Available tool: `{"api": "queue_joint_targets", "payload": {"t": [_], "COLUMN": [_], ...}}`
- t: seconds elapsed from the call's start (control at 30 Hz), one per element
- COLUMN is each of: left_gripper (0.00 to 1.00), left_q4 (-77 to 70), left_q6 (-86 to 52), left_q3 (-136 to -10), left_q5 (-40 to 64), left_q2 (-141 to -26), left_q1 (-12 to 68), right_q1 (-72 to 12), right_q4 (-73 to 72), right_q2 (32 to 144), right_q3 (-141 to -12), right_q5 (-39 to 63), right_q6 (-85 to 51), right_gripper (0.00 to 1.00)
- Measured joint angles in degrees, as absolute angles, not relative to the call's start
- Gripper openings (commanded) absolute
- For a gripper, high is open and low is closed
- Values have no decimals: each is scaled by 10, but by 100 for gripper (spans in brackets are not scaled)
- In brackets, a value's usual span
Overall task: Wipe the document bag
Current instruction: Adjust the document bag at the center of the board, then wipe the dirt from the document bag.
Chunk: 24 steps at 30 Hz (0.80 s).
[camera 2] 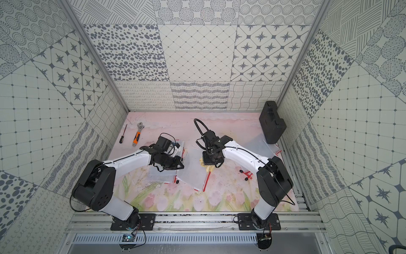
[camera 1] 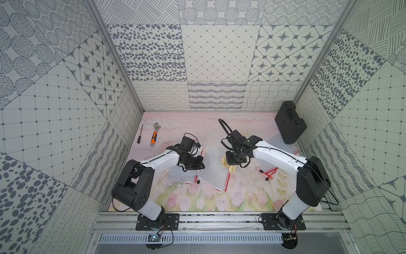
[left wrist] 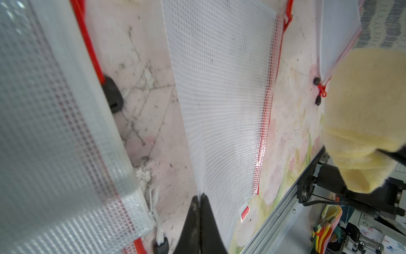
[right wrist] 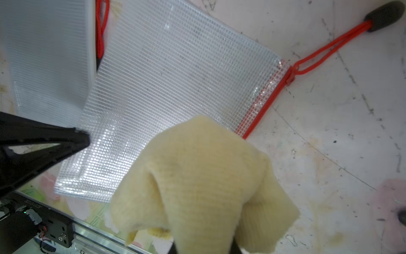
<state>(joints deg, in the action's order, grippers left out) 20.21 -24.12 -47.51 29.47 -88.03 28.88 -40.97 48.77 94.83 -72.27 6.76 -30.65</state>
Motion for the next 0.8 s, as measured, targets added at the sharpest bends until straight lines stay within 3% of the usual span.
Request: {"api": "queue_joint_targets", "payload": {"t": [0.33, 0.8], "left_gripper": [0, 0], "left_q4": [91, -43], "left_q6": [-454, -557], "left_q3": [-410, -371], "left_q5": [146, 101], "left_q2": [-879, -905], "left_q1": [434, 456], "right_q1": [-483, -407], "right_q4": [402, 393], "right_q2": [1045, 1165], "right_q3": [-723, -827], "right_q5": [126, 131], "right_q6": [-353, -357], "right_gripper": [0, 0]}}
